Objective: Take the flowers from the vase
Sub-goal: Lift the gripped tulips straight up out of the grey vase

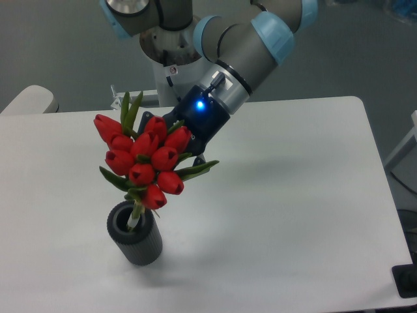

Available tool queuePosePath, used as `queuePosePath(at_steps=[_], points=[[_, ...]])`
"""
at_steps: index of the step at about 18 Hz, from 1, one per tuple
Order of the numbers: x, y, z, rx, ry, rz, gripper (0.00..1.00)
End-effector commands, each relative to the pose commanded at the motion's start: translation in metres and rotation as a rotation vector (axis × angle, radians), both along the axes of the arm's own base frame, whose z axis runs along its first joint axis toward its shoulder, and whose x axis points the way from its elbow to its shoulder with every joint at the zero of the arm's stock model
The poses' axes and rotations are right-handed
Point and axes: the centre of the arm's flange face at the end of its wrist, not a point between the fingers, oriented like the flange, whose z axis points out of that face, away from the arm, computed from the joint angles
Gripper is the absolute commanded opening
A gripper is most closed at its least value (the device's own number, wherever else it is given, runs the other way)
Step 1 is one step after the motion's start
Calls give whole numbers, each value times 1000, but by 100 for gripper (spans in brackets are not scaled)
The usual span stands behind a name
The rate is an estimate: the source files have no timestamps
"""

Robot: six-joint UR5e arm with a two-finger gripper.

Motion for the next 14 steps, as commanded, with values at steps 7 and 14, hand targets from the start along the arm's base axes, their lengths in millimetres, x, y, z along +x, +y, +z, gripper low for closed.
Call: queuePosePath(at_steps=[7, 14], points=[[-5, -7, 13, 10, 11, 18, 36], [-42, -24, 23, 23, 37, 77, 36]])
